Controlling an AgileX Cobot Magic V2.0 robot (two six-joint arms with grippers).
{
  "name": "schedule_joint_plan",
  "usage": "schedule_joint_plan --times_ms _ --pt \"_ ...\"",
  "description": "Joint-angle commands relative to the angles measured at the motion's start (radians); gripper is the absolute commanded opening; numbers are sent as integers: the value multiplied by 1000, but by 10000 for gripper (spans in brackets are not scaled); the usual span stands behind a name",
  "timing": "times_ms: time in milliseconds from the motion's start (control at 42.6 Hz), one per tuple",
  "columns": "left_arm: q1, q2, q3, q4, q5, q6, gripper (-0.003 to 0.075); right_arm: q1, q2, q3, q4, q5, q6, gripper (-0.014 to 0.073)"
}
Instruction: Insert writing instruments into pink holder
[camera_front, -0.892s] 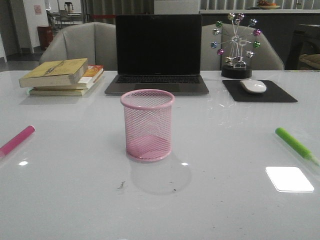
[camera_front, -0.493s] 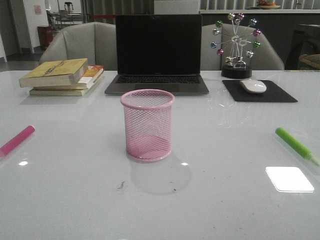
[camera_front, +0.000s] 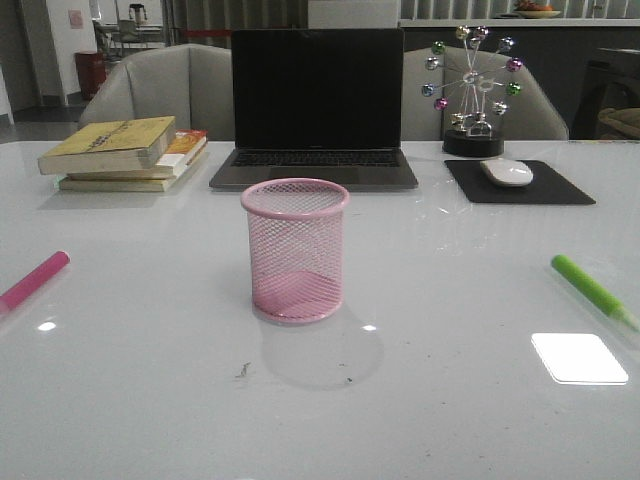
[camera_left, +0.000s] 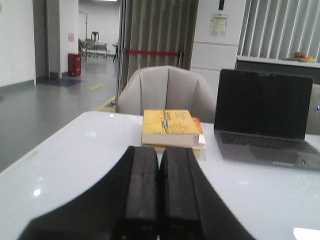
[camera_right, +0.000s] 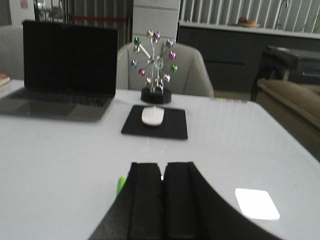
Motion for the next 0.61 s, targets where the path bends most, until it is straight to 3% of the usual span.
schedule_joint_plan --times_ms 0,211,587 --pt "-7 -19 -27 7 -168 -6 97 -7 -22 -39 27 -183 10 57" --pt "-9 12 -259 43 -44 -6 97 -7 29 -261 34 -30 1 57" --pt "-9 330 -690 46 400 -6 97 -7 356 -657 15 374 1 57"
